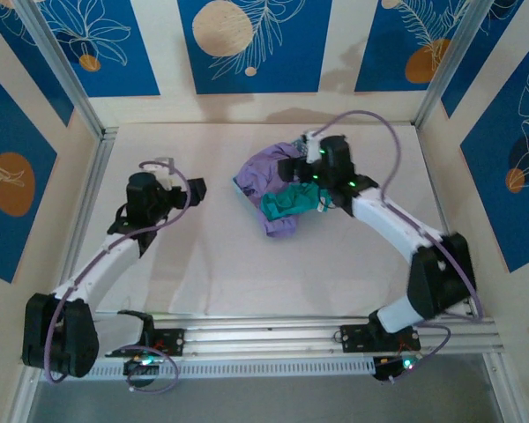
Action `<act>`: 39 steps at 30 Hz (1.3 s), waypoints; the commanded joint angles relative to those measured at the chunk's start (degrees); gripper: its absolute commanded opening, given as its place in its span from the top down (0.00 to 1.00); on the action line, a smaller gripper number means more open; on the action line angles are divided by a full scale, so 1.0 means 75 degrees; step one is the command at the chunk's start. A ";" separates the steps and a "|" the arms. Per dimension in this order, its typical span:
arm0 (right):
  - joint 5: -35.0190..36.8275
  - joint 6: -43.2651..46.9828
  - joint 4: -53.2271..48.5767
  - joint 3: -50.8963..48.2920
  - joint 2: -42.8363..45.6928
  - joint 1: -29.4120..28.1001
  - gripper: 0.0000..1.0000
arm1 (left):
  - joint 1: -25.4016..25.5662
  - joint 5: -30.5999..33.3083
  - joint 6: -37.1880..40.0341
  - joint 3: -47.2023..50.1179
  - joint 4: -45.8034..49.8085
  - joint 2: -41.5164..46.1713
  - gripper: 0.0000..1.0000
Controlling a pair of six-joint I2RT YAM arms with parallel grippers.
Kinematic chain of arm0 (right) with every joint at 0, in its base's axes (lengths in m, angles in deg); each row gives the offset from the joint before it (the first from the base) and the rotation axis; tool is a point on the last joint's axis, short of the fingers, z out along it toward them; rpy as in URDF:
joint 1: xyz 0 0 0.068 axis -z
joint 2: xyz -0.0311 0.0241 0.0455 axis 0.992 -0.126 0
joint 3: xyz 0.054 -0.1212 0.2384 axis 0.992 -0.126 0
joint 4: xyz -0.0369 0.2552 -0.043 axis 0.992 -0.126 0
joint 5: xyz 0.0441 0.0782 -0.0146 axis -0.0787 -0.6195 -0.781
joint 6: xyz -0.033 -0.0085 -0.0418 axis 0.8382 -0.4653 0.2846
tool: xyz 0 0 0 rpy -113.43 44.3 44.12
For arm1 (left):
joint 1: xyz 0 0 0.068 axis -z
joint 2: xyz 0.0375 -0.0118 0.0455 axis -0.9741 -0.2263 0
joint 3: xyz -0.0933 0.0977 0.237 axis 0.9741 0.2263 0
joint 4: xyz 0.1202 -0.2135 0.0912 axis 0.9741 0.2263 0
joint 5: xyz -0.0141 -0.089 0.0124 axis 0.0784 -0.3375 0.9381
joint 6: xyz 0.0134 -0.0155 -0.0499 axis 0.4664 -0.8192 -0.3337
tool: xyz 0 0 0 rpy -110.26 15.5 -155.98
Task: Fold the inside-out t-shirt
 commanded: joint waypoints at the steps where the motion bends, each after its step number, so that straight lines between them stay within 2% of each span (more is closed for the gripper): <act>1: 0.0395 0.0526 -0.1663 0.1189 -0.1294 -0.0121 0.10 | 0.0140 -0.0163 0.0001 -0.0399 0.1045 -0.0014 0.00; 5: 0.0557 0.0739 -0.2218 0.2576 -0.2696 -0.0318 0.14 | 0.0202 -0.0095 -0.0058 -0.0311 0.1080 0.0033 0.00; 8: 0.0159 0.0804 -0.2458 0.3593 -0.3696 -0.0356 0.25 | 0.0233 -0.0030 -0.0058 -0.0239 0.1130 -0.0018 0.00; 9: 0.0011 0.0799 -0.2495 0.3863 -0.3940 -0.0353 0.32 | 0.0236 0.0018 -0.0059 -0.0227 0.1172 -0.0035 0.00; 12: -0.0477 0.0836 -0.3047 0.4997 -0.4556 -0.0347 0.73 | 0.0236 0.0176 -0.0047 -0.0271 0.1368 -0.0096 0.00; 13: -0.0490 0.0871 -0.3286 0.5336 -0.4582 -0.0366 0.83 | 0.0236 0.0222 -0.0047 -0.0313 0.1467 -0.0095 0.00; 15: -0.0411 0.0979 -0.3473 0.5674 -0.4210 -0.0420 0.91 | 0.0236 0.0270 -0.0026 -0.0381 0.1608 -0.0045 0.00; 17: -0.0600 0.1007 -0.3350 0.5767 -0.3487 -0.0439 0.94 | 0.0237 0.0303 -0.0045 -0.0423 0.1683 0.0075 0.00; 20: -0.1496 0.0708 -0.3036 0.5987 -0.2347 -0.0475 0.94 | 0.0237 0.0320 -0.0199 -0.0493 0.1733 0.0345 0.00; 22: -0.2139 0.0427 -0.2706 0.6112 -0.1805 -0.0621 0.94 | 0.0239 0.0037 -0.0374 -0.0637 0.1762 0.0627 0.00; 25: -0.2558 0.0157 -0.2323 0.6281 -0.1396 -0.0955 0.94 | 0.0296 -0.0980 -0.0878 -0.0720 0.1028 0.1220 0.00; 29: -0.3137 -0.0359 -0.2080 0.6648 -0.1329 -0.1191 0.94 | 0.0640 -0.1417 -0.1282 -0.0889 -0.0149 0.1725 0.00; 35: -0.4433 -0.1199 -0.1776 0.7200 -0.1463 -0.1407 0.94 | 0.1033 -0.1315 -0.0542 -0.1628 -0.0990 0.1013 0.00; 39: -0.5149 -0.1987 -0.1364 0.7410 -0.1660 -0.1427 0.95 | 0.1118 -0.2219 -0.0735 -0.2122 -0.1870 -0.0148 0.00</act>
